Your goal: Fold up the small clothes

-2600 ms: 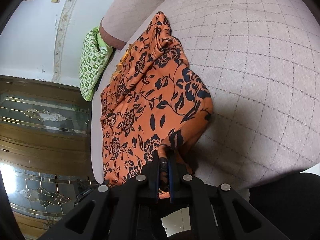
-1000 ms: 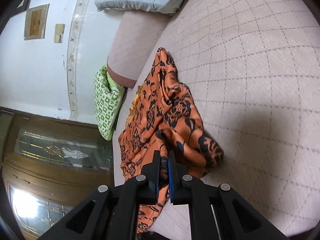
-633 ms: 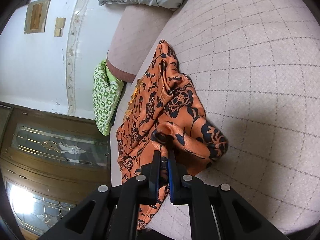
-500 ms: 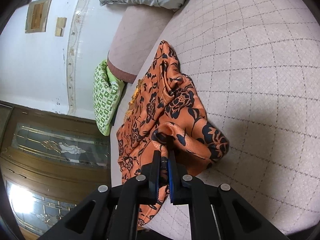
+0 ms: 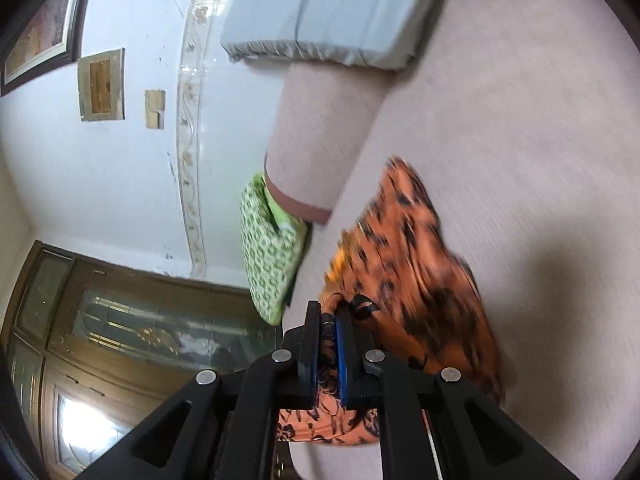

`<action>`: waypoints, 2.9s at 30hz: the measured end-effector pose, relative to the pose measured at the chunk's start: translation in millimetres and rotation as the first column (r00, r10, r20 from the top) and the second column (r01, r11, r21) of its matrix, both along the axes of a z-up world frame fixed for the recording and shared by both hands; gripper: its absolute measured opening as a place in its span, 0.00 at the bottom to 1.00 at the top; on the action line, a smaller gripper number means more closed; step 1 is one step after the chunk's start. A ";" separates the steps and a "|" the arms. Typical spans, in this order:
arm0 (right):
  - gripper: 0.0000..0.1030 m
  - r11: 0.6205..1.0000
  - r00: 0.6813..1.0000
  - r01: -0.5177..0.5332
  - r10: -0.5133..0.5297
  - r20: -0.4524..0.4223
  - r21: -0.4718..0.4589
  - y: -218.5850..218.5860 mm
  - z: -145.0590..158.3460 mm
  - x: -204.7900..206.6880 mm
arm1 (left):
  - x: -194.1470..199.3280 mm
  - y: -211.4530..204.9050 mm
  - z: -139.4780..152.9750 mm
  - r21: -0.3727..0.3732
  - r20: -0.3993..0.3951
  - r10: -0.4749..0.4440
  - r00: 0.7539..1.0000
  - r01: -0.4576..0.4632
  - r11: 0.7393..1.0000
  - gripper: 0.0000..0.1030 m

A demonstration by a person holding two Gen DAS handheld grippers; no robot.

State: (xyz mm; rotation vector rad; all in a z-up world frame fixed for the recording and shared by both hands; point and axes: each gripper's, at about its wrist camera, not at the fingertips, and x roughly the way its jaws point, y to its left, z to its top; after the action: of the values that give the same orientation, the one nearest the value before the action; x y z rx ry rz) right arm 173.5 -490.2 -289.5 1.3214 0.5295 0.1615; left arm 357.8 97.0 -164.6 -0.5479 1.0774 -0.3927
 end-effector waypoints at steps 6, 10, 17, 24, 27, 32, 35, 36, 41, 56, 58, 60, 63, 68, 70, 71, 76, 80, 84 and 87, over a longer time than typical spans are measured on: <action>0.07 0.997 0.999 0.051 -0.050 0.017 -0.057 -29.5 4.6 97.5 | 87.3 -44.2 -24.5 0.043 0.004 0.000 1.000 0.000 0.999 0.11; 0.09 0.992 0.997 0.069 -0.070 -0.010 -0.103 -46.0 -11.6 158.4 | 143.1 -65.1 -64.5 0.077 -0.036 0.027 0.999 -0.024 0.997 0.11; 0.26 0.993 0.978 0.120 -0.118 -0.170 -0.003 -69.2 -74.5 185.3 | 148.4 -60.7 -117.1 0.073 -0.066 0.145 0.987 -0.140 0.987 0.17; 0.84 0.961 0.969 0.239 -0.245 -0.023 -0.141 -66.0 -18.3 131.2 | 26.9 -48.4 -30.8 0.067 0.306 0.344 0.888 -0.380 0.922 0.70; 0.74 0.939 0.998 0.011 -0.030 -0.048 -0.343 -5.7 14.3 157.5 | -16.5 -78.9 -41.8 0.114 0.307 0.280 0.910 -0.327 0.938 0.70; 0.34 0.761 0.924 -0.382 0.306 -0.229 -0.525 143.7 2.7 199.3 | -22.8 -120.7 -106.6 0.328 0.086 0.184 0.979 -0.202 0.923 0.70; 0.34 0.652 0.870 -0.493 0.372 -0.323 -0.576 199.7 -18.8 216.4 | -17.1 -126.2 -117.7 0.396 0.087 0.167 0.982 -0.188 0.899 0.70; 0.34 0.632 0.856 -0.517 0.387 -0.342 -0.577 212.8 -24.4 227.0 | -12.2 -127.2 -120.5 0.421 0.096 0.164 0.982 -0.189 0.887 0.70; 0.32 0.565 0.815 -0.579 0.369 -0.447 -0.588 237.4 -45.8 294.9 | 10.4 -127.0 -123.5 0.468 0.110 0.133 0.985 -0.170 0.867 0.70; 0.30 0.622 0.924 -0.365 0.152 -0.350 -0.693 152.6 4.0 303.7 | 32.3 -118.2 -123.0 0.453 0.096 0.147 0.984 -0.175 0.874 0.70; 0.30 0.590 0.912 -0.381 0.117 -0.392 -0.712 148.1 -2.2 277.3 | 26.8 -120.9 -125.1 0.481 0.089 0.131 0.987 -0.158 0.863 0.70; 0.31 0.565 0.894 -0.397 0.057 -0.445 -0.724 135.5 -16.2 250.8 | 22.3 -127.1 -126.0 0.525 0.097 0.108 0.989 -0.143 0.839 0.70; 0.31 0.594 0.845 -0.442 0.025 -0.534 -0.672 113.7 -47.4 240.8 | 17.8 -131.5 -124.7 0.552 0.103 0.092 0.990 -0.134 0.823 0.70; 0.33 0.575 0.878 -0.439 0.112 -0.466 -0.690 146.7 -11.6 261.0 | 20.7 -121.2 -120.1 0.548 0.122 0.113 0.986 -0.162 0.821 0.70; 0.33 0.530 0.882 -0.459 0.174 -0.438 -0.713 177.7 -0.9 279.7 | 22.6 -113.9 -116.7 0.549 0.138 0.133 0.981 -0.187 0.815 0.70; 0.33 0.518 0.878 -0.473 0.208 -0.431 -0.712 192.1 0.8 289.1 | 22.8 -110.3 -115.0 0.552 0.147 0.139 0.979 -0.198 0.810 0.70; 0.33 0.478 0.836 -0.547 0.354 -0.420 -0.687 267.0 -14.3 339.0 | 24.1 -96.0 -107.1 0.601 0.213 0.162 0.964 -0.260 0.755 0.70; 0.34 0.464 0.808 -0.589 0.357 -0.468 -0.662 297.1 -46.6 368.6 | 23.2 -86.1 -100.5 0.619 0.261 0.180 0.948 -0.308 0.723 0.70; 0.34 0.524 0.835 -0.550 0.347 -0.427 -0.651 289.9 -40.3 368.1 | 21.5 -79.7 -91.0 0.614 0.310 0.192 0.931 -0.350 0.707 0.70; 0.34 0.532 0.855 -0.519 0.333 -0.398 -0.669 274.7 -26.1 343.1 | 19.1 -78.7 -85.4 0.594 0.324 0.201 0.924 -0.364 0.718 0.70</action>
State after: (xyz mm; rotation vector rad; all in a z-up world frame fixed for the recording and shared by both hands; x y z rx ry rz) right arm 516.6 -215.5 -315.5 0.3352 0.9944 0.1695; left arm 376.9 18.3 -250.0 -0.0305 0.8032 0.2001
